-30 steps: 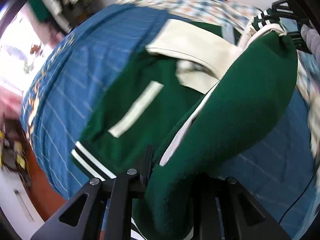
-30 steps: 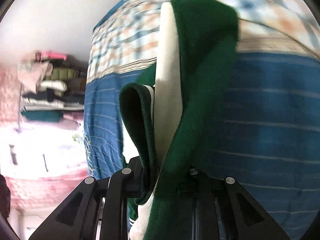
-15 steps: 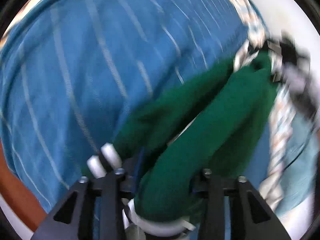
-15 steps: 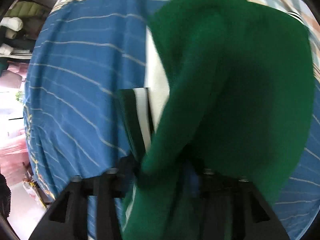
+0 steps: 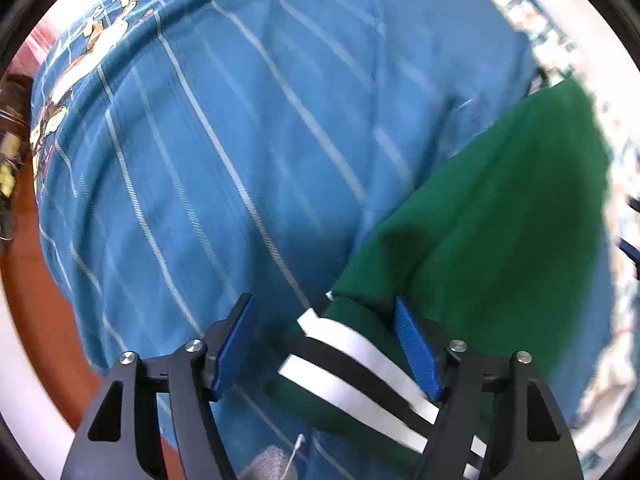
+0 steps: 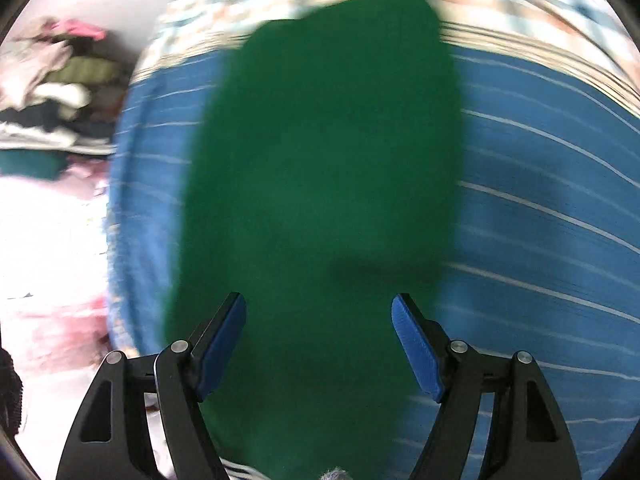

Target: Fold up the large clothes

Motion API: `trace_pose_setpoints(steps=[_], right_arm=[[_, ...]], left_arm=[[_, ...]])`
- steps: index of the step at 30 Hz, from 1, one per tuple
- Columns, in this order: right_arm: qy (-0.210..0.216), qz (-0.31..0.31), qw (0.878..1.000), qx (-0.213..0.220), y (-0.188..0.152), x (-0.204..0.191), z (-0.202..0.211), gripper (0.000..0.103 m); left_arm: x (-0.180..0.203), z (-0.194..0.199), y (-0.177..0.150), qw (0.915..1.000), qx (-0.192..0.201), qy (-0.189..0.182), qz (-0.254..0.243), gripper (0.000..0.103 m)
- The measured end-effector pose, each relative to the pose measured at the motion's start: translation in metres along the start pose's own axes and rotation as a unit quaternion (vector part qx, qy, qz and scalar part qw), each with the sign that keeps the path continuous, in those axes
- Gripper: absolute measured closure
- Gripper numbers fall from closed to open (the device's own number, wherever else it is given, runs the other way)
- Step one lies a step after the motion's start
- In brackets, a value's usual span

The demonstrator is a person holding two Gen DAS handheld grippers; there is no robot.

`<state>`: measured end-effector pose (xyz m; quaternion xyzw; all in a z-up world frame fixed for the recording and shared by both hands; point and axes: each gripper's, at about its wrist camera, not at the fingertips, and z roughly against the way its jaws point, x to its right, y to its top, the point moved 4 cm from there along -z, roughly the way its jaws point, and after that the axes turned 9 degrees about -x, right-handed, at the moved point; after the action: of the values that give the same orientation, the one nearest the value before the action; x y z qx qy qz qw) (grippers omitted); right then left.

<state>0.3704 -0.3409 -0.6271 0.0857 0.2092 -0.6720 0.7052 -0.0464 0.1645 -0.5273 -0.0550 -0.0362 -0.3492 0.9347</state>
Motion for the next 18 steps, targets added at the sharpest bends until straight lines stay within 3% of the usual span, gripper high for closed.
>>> trace_pose_setpoints(steps=[3, 7, 9, 10, 11, 12, 13, 15, 18], right_arm=[[0.039, -0.018, 0.999, -0.006, 0.024, 0.04, -0.029, 0.026], [0.185, -0.04, 0.981, -0.032, 0.069, 0.062, -0.083, 0.024], [0.216, -0.034, 0.976, -0.004, 0.082, 0.054, -0.091, 0.025], [0.212, -0.026, 0.977, 0.009, 0.084, 0.049, -0.09, 0.026], [0.207, -0.026, 0.978, 0.022, 0.081, 0.048, -0.087, 0.043], [0.211, -0.032, 0.976, 0.034, 0.077, 0.05, -0.082, 0.068], [0.218, -0.049, 0.973, 0.058, 0.069, 0.054, -0.07, 0.081], [0.234, -0.079, 0.965, 0.091, 0.048, 0.06, -0.045, 0.087], [0.255, -0.137, 0.949, 0.122, 0.006, 0.086, -0.008, 0.087]], left_arm=[[-0.006, -0.011, 0.006, 0.9997, -0.005, -0.014, 0.02, 0.019], [-0.003, -0.01, 0.006, 0.9999, 0.004, -0.01, 0.001, 0.018], [-0.002, -0.01, 0.007, 0.9999, 0.001, -0.007, -0.008, 0.018], [0.003, -0.011, 0.012, 0.9999, -0.002, -0.005, -0.01, 0.018], [0.005, -0.01, 0.014, 0.9999, -0.003, -0.002, -0.015, 0.018], [0.006, -0.009, 0.016, 0.9998, -0.003, 0.002, -0.021, 0.018], [0.008, -0.007, 0.02, 0.9996, 0.0, 0.006, -0.028, 0.018], [0.014, -0.002, 0.029, 0.9985, 0.009, 0.021, -0.049, 0.018], [0.03, 0.011, 0.044, 0.9955, 0.029, 0.032, -0.085, 0.018]])
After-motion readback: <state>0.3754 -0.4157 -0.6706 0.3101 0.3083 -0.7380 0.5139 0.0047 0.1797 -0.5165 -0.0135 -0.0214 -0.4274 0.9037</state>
